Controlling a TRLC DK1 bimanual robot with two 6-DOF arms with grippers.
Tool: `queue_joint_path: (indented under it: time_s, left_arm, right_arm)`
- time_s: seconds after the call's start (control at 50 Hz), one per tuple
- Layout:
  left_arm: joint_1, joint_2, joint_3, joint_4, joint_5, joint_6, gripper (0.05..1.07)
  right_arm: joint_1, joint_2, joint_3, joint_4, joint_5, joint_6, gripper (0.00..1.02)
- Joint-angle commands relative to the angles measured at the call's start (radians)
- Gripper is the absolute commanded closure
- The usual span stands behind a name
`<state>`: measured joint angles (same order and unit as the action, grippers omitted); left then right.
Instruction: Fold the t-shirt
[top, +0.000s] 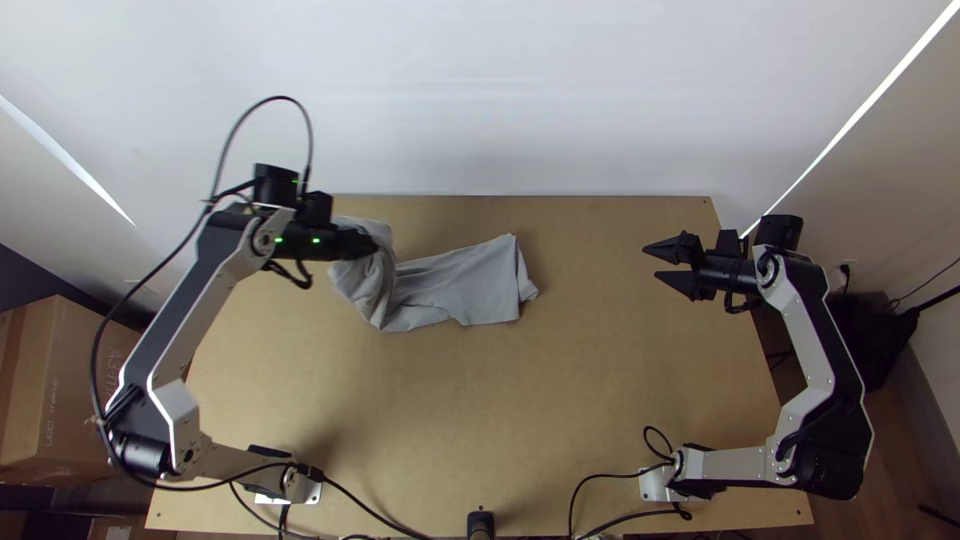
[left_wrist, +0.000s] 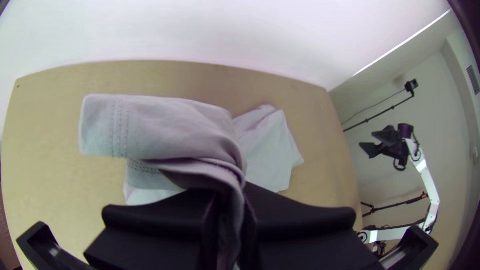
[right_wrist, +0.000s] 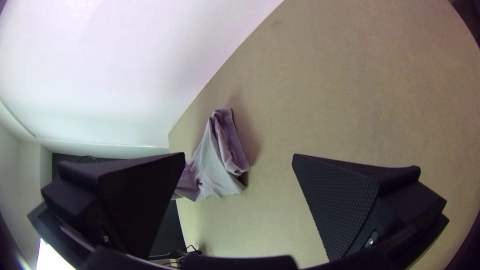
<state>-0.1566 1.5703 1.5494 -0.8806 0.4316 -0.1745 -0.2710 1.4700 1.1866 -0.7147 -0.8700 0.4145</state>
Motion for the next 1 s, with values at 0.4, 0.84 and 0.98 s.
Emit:
queue_joint_path:
  time_s: [0.4, 0.84, 0.98]
  left_arm:
    - [-0.278, 0.471, 0.439, -0.083, -0.071, -0.163, 1.05]
    - [-0.460, 0.820, 0.778, -0.081, -0.177, -0.194, 0.09]
    - [-0.466, 0.706, 0.753, 0.054, -0.177, -0.287, 0.09]
  right_arm:
    - [-0.010, -0.119, -0.104, -0.009, 0.032, 0.003, 0.04]
    - [0.087, -0.172, -0.182, -0.008, 0.138, 0.026, 0.04]
    - [0.233, -0.174, -0.226, 0.069, 0.258, 0.027, 0.04]
